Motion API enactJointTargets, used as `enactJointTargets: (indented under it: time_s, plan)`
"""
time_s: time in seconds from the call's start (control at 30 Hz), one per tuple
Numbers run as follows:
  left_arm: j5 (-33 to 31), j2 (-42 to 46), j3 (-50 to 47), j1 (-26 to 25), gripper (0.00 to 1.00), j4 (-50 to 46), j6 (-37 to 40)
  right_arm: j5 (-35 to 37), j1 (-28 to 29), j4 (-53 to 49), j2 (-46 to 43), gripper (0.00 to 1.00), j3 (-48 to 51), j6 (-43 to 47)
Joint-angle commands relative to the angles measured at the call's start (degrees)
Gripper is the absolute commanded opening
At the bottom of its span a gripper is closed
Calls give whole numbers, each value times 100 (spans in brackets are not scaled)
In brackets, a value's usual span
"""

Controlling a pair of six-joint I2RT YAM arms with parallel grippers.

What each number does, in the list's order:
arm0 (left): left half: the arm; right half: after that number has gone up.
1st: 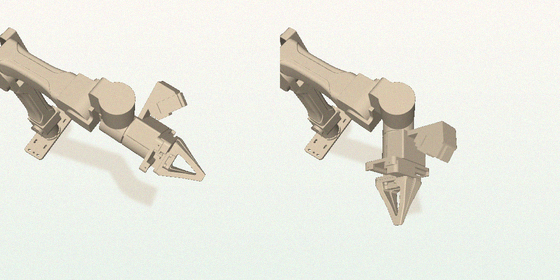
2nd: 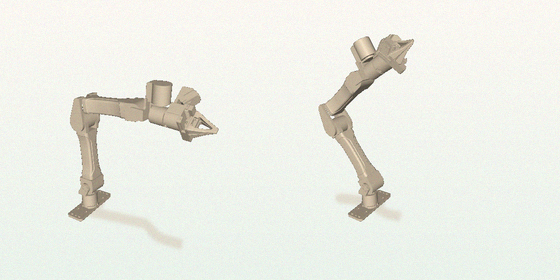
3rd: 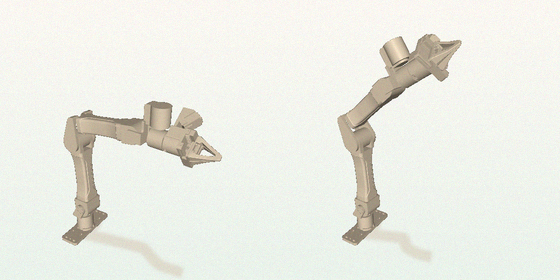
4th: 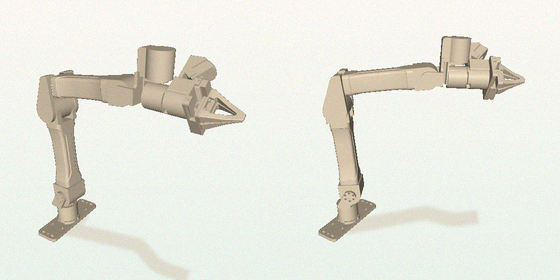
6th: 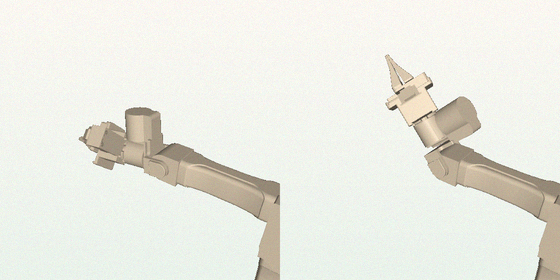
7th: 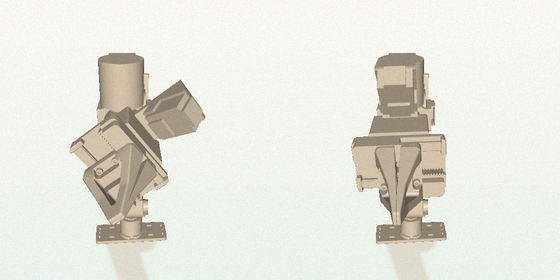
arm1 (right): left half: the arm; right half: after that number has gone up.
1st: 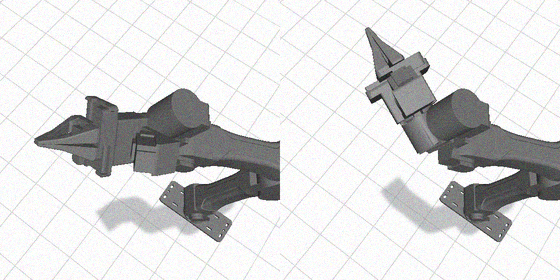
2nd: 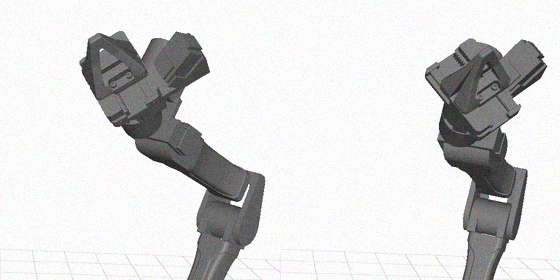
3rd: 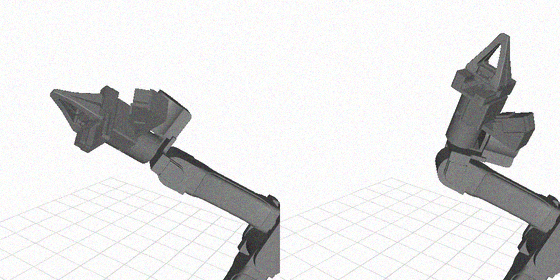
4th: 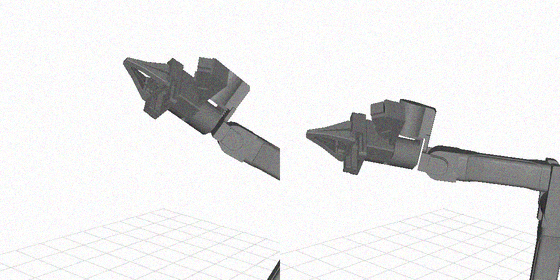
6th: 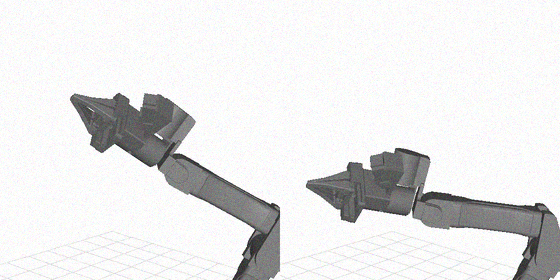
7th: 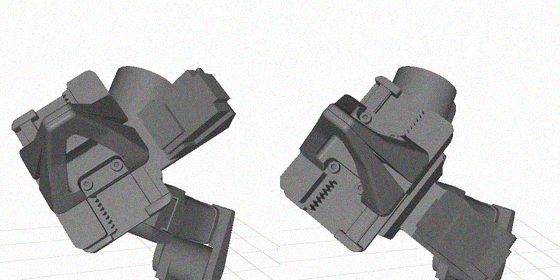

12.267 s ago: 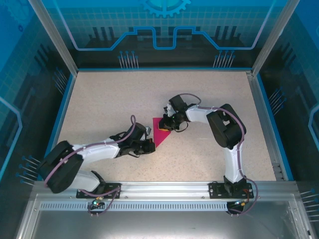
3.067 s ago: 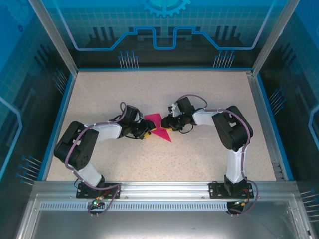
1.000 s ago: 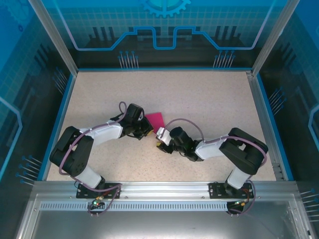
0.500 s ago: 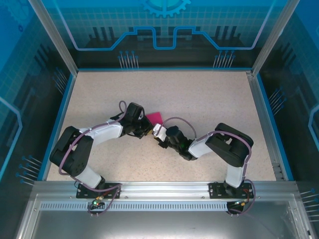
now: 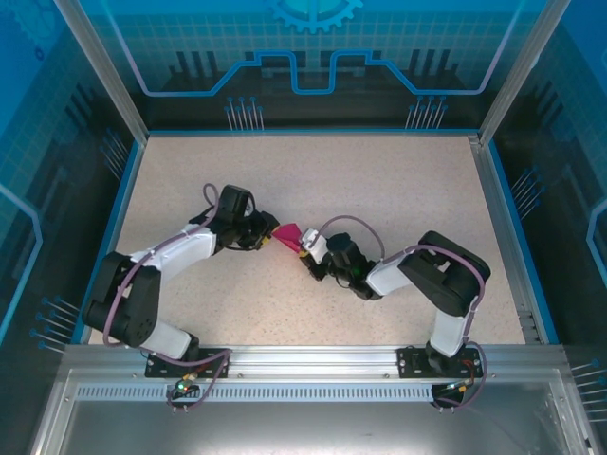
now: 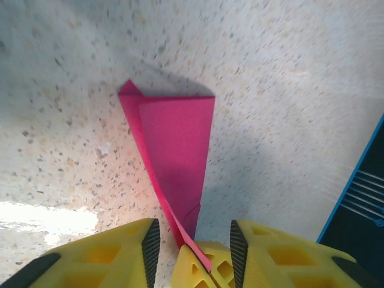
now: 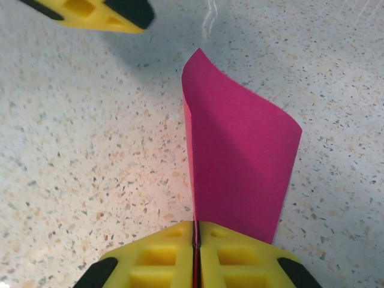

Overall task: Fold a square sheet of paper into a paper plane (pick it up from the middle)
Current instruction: Fold the wing for the fifth time at the center of the table.

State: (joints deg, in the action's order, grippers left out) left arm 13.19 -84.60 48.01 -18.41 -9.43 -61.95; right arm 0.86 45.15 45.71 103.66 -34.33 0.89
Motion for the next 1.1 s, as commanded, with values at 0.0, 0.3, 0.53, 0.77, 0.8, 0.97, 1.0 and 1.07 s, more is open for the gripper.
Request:
enactJointTargets:
  time_s: [0.0,0.3,0.53,0.77,0.8,0.97,1.0,1.07]
  plan:
    - [-74,312,-211,66,47,-123,334,-1110,-312,-175,-216,10,-10,-804]
    - [369,542,-767,49,52,751,559,-2132,-669,-476,97,14,-323,-1645]
    - [684,400,-957,-64,41,1326,757,-2777,-825,-591,461,11,-613,-2171]
    - [693,383,-1261,-83,39,1824,865,-3139,-923,-894,642,7,-918,-2637]
    - [702,383,-1305,-83,39,1895,884,-3197,-942,-1069,674,6,-1014,-2709]
    - [701,257,-1356,-91,38,1998,962,-3556,-1041,-1320,927,6,-1318,-3145]
    - [710,229,-1356,-92,38,2024,962,-3606,-1059,-1354,960,6,-1360,-3215]
    - [729,152,-1355,-92,37,2074,957,-3714,-1093,-1342,1028,7,-1418,-3333]
